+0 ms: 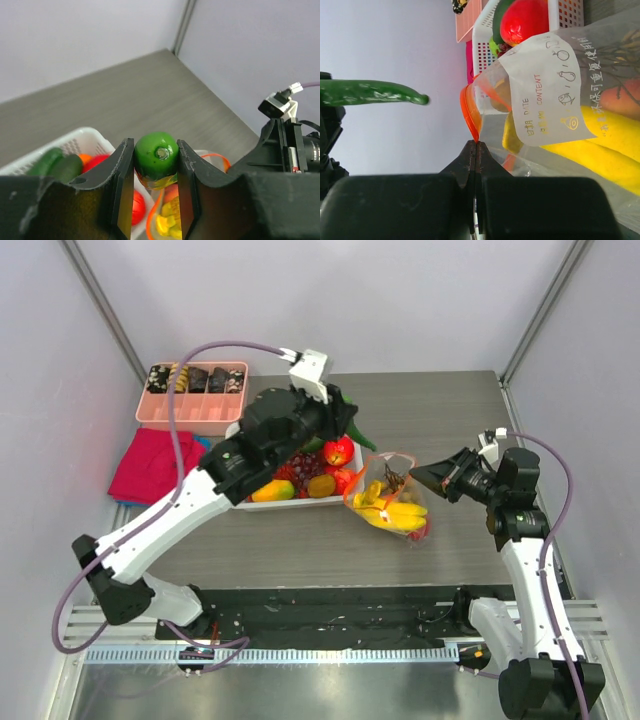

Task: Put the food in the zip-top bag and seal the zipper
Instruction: Place the fake vegetable in the zipper food storage bag.

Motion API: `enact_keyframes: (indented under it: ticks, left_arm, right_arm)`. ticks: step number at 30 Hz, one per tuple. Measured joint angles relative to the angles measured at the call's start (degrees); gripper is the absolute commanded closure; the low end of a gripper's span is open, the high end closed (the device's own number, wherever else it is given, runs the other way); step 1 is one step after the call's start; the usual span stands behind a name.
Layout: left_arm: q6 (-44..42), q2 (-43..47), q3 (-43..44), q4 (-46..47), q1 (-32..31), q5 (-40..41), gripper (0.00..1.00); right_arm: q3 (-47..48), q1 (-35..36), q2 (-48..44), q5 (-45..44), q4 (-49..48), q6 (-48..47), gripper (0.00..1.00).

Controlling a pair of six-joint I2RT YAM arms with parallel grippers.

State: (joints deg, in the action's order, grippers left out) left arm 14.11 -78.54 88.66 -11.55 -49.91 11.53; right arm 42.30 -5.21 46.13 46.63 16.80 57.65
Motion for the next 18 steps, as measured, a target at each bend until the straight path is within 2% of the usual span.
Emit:
enact_keyframes:
  ticks: [9, 14, 17, 18]
  left_arm:
    - [10.49, -8.52, -2.78, -5.4, -5.25, 2.91, 1.0]
    - [14.8, -10.88, -2.14, -5.35, -8.24, 6.27, 0.93]
    - [17.05, -13.7, -0.02, -4.7, -10.36, 8.52, 0.76]
    - [17.62, -14.73, 0.52, -4.48, -10.88, 9.14, 0.64]
  right_arm:
    - [-4.13, 0.0, -2.69, -0.02, -2.05, 1.25, 0.99]
    - [-4.5, 0.0, -2.75, -0.02, -2.84, 1.84, 0.99]
    - [-4.5, 0.0, -2.71, -0.02, -3.34, 2.56, 0.99]
    - [-4.5, 0.0, -2.69, -0.02, -3.52, 2.73, 0.99]
